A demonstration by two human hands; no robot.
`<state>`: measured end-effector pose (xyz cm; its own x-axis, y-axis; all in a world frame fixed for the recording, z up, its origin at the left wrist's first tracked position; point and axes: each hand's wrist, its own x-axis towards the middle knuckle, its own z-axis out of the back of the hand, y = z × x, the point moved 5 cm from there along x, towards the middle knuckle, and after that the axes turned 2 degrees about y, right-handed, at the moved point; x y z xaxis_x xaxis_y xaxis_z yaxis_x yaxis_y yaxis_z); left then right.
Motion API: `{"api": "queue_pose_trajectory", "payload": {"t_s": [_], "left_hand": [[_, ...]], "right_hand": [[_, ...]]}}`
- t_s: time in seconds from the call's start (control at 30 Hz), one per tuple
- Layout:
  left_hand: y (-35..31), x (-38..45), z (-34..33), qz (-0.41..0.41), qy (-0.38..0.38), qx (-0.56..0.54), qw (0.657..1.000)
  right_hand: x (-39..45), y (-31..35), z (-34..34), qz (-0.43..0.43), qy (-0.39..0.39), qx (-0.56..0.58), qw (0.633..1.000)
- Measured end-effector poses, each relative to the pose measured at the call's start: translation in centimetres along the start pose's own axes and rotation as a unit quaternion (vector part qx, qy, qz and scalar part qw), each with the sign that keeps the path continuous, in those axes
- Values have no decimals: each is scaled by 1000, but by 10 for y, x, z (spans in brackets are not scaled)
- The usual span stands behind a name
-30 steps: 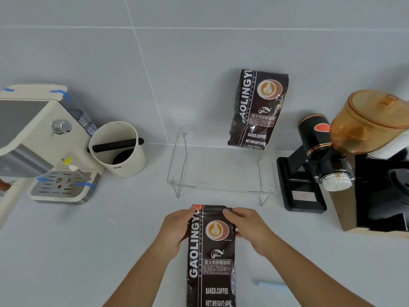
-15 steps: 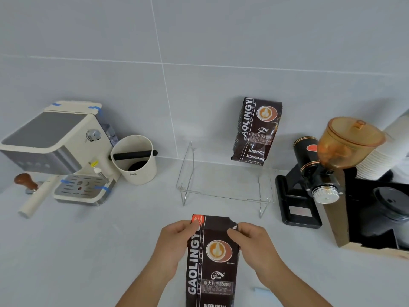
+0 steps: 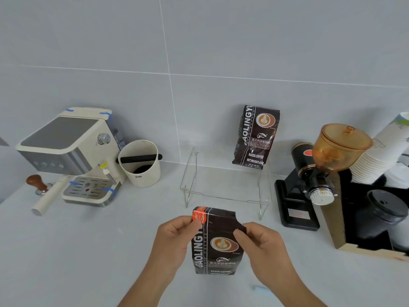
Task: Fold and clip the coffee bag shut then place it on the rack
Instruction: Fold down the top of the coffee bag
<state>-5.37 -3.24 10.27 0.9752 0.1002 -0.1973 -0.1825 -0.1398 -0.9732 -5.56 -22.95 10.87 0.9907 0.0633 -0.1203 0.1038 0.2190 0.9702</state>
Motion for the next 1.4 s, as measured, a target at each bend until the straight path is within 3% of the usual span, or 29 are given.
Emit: {"api": "queue_pose_trajectory", "payload": {"t_s": [0.37,0.57,0.67,0.77,0.9,1.07,1.2,1.4], "left_hand": [[2,-11,0,11,19,1,1000],[-4,-9,0,23,12,37,999],[-4,-6,2,26,24,68,997],[-9,-5,4,-13,57,155,986],[-17,-4,3,-76,91,305,945],[-23,-1,0,-116,106,356,921],[-22,3,0,-114,121,354,921],[-13,11,-1,-52,119,249,960]], "right_hand": [[-11,-10,1,4,-9,-62,998],[-8,9,4,16,-18,-41,999],[-6,20,3,52,2,-106,993],[-5,23,3,75,4,-171,982],[-4,24,0,115,14,-237,965],[-3,29,-3,161,17,-273,948],[-3,28,-4,131,19,-251,959],[8,21,-3,13,4,-121,993]]}}
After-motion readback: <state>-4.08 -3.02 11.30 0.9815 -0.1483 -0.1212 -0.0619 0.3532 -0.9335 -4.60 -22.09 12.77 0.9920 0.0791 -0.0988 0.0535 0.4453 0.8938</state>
